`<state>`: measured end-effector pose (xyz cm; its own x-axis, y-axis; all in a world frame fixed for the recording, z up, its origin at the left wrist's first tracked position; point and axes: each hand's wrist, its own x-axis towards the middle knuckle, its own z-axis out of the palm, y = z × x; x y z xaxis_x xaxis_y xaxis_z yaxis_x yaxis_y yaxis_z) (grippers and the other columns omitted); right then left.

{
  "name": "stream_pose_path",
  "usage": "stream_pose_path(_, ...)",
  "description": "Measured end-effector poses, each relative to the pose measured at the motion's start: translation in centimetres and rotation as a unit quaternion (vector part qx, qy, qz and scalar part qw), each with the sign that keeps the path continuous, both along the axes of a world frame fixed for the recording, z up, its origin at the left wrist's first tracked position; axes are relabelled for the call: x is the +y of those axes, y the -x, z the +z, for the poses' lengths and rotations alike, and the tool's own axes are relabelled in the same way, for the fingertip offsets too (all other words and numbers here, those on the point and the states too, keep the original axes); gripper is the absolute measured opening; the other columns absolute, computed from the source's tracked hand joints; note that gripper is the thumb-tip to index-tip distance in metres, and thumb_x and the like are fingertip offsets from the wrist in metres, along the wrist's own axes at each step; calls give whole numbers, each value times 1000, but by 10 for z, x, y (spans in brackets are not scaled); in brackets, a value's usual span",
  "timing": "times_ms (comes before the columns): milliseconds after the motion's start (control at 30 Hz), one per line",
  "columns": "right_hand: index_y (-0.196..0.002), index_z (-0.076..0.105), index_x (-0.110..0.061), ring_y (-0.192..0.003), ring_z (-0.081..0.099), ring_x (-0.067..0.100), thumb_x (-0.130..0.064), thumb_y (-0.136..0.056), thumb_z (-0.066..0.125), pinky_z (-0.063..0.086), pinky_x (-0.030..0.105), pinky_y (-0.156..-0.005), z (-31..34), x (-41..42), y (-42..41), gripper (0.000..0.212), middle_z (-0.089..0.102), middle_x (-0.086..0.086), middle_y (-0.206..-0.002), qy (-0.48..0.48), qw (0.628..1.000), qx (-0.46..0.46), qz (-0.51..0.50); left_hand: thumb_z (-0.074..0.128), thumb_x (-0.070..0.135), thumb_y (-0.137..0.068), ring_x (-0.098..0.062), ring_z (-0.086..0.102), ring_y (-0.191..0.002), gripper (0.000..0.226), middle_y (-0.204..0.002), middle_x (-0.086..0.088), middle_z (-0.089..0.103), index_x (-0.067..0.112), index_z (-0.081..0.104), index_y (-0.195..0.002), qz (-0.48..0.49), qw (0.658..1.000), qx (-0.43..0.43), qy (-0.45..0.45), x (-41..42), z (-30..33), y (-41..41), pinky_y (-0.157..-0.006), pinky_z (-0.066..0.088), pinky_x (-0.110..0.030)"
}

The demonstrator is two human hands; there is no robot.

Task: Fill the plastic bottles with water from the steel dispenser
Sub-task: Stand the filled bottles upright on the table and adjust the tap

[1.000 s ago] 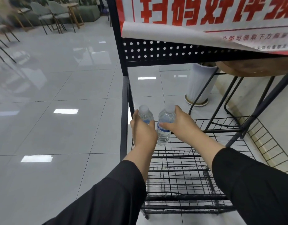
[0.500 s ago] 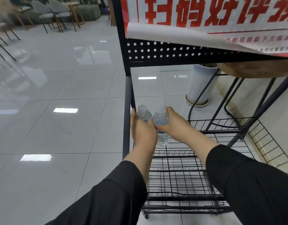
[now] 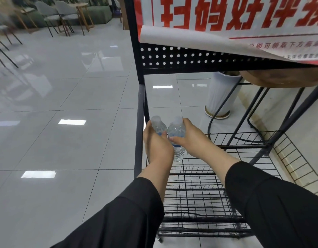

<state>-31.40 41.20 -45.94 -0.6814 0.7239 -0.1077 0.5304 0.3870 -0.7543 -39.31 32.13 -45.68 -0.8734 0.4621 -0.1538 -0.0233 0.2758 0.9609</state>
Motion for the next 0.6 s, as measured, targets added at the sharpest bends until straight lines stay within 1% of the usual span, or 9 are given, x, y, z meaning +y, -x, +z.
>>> stream_pose_path(67, -146, 36, -19, -103, 47, 13, -34, -90, 75, 37, 26, -81, -1, 2, 2, 70, 54, 2, -137, -4, 1000, -5, -6, 50, 8, -106, -1, 54, -89, 41, -104, 25, 42, 30, 47, -140, 1, 1000, -7, 1, 3, 0, 1, -53, 37, 1)
stream_pose_path(100, -146, 36, -20, -104, 48, 13, -34, -89, 76, 38, 27, -82, -1, 2, 3, 71, 54, 2, -138, -3, 1000, -5, -9, 50, 8, -106, -7, 55, -98, 44, -114, 19, 44, 29, 45, -144, 2, 1000, -10, 3, 3, 2, 1, -61, 38, -2)
stream_pose_path(167, -148, 35, -20, -109, 50, 14, -34, -87, 79, 39, 26, -86, -1, 3, 4, 77, 53, 1, -141, 4, 1000, 2, -9, 52, 8, -104, -14, 57, -111, 51, -133, 8, 46, 27, 40, -151, -3, 1000, 3, 9, 2, 4, 2, -78, 44, -15)
stream_pose_path(200, -150, 33, -21, -113, 51, 14, -33, -85, 80, 38, 25, -88, -1, 3, 4, 80, 52, 0, -142, 5, 1000, 4, -7, 53, 9, -104, -15, 57, -112, 54, -140, 5, 47, 27, 38, -153, -6, 1000, 13, 14, 1, 5, 3, -83, 44, -21)
stream_pose_path(267, -152, 31, -20, -123, 52, 18, -33, -84, 81, 38, 24, -91, -2, 3, 5, 85, 50, 1, -145, 3, 1000, 0, -6, 53, 12, -104, -18, 58, -113, 60, -148, 3, 45, 27, 31, -158, -7, 999, 27, 31, 0, 6, 4, -85, 42, -25)
stream_pose_path(333, -152, 31, -20, -124, 53, 18, -32, -83, 83, 39, 24, -92, -3, 4, 5, 87, 51, 1, -145, 7, 1000, -2, -6, 53, 14, -105, -22, 57, -125, 63, -155, 1, 42, 24, 26, -160, -10, 998, 38, 41, -2, 8, 5, -88, 42, -25)
stream_pose_path(400, -152, 32, -19, -118, 53, 14, -32, -81, 84, 40, 24, -91, -3, 3, 5, 88, 52, 1, -143, 12, 1000, -2, -9, 51, 14, -105, -22, 54, -132, 62, -155, 0, 41, 23, 26, -161, -19, 998, 47, 26, -3, 8, 4, -92, 42, -25)
stream_pose_path(500, -154, 29, -19, -124, 54, 19, -34, -77, 85, 44, 29, -99, -4, 4, 4, 96, 51, 3, -145, 10, 1000, -8, -16, 50, 13, -105, -23, 50, -137, 60, -156, 0, 38, 21, 26, -160, -21, 999, 48, 13, -5, 11, 1, -103, 45, -30)
stream_pose_path(600, -156, 25, -21, -130, 53, 21, -39, -74, 87, 45, 37, -107, -4, 3, 2, 104, 49, 3, -148, 20, 1000, -11, -21, 47, 8, -106, -22, 49, -135, 56, -142, 7, 37, 20, 29, -158, -30, 999, 41, -2, -6, 13, -2, -102, 45, -29)
